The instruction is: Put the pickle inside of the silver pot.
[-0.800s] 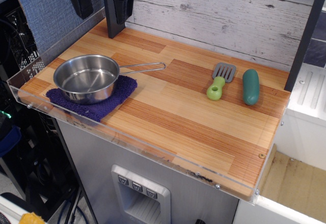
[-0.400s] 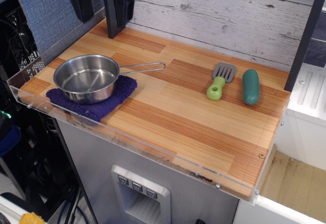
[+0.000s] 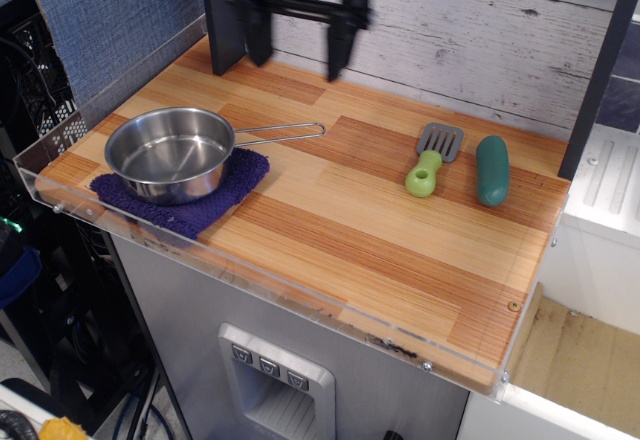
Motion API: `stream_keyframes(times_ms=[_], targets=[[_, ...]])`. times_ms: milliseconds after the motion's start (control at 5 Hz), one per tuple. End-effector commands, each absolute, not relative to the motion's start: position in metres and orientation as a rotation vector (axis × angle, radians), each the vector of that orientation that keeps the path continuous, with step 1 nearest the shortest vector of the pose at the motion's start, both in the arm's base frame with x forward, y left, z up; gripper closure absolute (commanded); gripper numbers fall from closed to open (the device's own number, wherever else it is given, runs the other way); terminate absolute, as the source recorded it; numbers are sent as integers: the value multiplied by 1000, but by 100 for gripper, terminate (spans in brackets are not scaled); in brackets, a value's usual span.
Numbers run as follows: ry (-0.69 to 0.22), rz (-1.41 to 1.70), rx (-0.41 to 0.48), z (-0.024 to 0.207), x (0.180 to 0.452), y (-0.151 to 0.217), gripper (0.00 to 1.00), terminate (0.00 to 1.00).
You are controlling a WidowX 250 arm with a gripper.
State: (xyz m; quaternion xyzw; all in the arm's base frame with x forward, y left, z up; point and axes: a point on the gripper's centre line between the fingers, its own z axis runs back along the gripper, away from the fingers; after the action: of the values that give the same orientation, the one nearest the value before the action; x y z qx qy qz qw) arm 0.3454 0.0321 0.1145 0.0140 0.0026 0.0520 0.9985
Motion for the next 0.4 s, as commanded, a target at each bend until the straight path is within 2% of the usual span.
stream_keyframes(times_ms=[0,200], targets=[[-110,43,30,110,392,-34,0,0],[-108,21,1,95,412,-63,0,0]])
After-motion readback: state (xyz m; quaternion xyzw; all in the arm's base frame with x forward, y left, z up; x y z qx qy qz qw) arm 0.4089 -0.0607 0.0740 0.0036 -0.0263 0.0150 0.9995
